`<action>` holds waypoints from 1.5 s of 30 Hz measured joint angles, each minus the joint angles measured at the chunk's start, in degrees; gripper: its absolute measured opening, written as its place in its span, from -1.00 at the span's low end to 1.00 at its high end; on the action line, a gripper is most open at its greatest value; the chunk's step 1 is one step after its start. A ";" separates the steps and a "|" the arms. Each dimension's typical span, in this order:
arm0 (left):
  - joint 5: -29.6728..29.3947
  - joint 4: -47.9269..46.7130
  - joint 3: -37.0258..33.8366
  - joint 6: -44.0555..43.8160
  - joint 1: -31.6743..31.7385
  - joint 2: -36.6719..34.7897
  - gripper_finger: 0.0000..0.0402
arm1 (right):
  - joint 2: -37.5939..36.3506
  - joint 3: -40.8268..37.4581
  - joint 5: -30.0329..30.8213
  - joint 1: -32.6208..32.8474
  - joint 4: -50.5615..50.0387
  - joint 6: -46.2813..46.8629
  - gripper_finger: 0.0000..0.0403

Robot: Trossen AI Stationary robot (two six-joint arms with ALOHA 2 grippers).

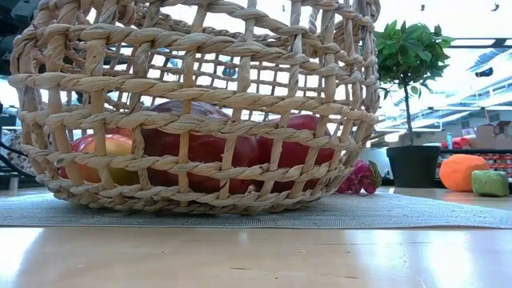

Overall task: Build produce basket
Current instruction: Put the green pear into the brown basket

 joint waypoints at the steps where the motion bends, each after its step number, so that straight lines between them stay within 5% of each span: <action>1: -0.02 0.00 0.00 0.02 0.00 0.00 -0.03 | 1.12 1.39 -1.04 0.04 -0.58 -0.36 0.50; 19: -0.02 0.00 0.00 0.00 0.02 0.00 -0.01 | 20.20 31.91 -4.79 2.56 -40.28 -14.33 0.48; 31: 0.00 0.00 0.00 0.02 0.02 0.02 -0.02 | 23.81 33.56 -13.55 4.41 -48.81 -18.02 0.48; 45: -0.02 -0.12 0.00 0.00 0.00 0.02 -0.01 | 29.15 33.47 -12.99 4.30 -56.67 -16.99 0.49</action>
